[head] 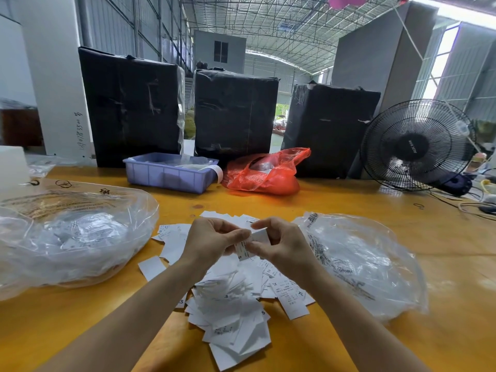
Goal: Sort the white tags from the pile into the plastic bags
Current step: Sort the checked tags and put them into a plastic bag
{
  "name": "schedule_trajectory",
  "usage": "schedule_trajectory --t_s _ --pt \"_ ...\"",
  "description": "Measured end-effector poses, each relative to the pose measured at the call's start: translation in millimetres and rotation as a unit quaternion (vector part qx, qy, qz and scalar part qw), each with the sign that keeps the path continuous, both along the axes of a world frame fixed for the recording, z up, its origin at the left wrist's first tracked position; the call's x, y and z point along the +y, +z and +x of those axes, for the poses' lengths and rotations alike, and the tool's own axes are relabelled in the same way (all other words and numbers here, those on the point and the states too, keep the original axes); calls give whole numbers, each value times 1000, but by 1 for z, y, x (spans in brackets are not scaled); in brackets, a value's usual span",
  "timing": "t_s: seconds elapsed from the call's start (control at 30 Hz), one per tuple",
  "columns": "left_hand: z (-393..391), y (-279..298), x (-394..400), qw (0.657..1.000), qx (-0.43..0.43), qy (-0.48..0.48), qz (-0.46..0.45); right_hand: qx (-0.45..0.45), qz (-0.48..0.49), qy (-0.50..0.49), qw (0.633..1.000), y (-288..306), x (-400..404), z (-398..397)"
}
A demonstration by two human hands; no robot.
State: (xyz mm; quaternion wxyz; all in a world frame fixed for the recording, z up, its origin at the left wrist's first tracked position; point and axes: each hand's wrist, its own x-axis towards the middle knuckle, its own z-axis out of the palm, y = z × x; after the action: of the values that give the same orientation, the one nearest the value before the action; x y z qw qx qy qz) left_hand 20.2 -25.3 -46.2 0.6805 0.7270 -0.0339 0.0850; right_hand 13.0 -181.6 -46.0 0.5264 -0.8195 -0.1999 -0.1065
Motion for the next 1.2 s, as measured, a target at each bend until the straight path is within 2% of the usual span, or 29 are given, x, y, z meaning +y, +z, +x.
schedule_trajectory --t_s 0.27,0.43,0.57,0.73,0.83,1.2 --pt "1 0 0 1000 10 14 0 5 14 -5 1000 -1 1 2" --pt "1 3 0 994 53 -51 -80 -11 51 -47 998 -1 -1 3" --pt "1 5 0 991 64 -41 -108 12 81 -60 995 1 -3 4" --pt "3 5 1 994 62 -15 -86 18 132 -7 991 4 -1 -2" --pt "1 7 2 996 65 -16 -66 4 165 -21 986 6 0 -2" --pt "-2 8 3 997 59 -50 -11 -110 74 -90 987 3 -1 -1"
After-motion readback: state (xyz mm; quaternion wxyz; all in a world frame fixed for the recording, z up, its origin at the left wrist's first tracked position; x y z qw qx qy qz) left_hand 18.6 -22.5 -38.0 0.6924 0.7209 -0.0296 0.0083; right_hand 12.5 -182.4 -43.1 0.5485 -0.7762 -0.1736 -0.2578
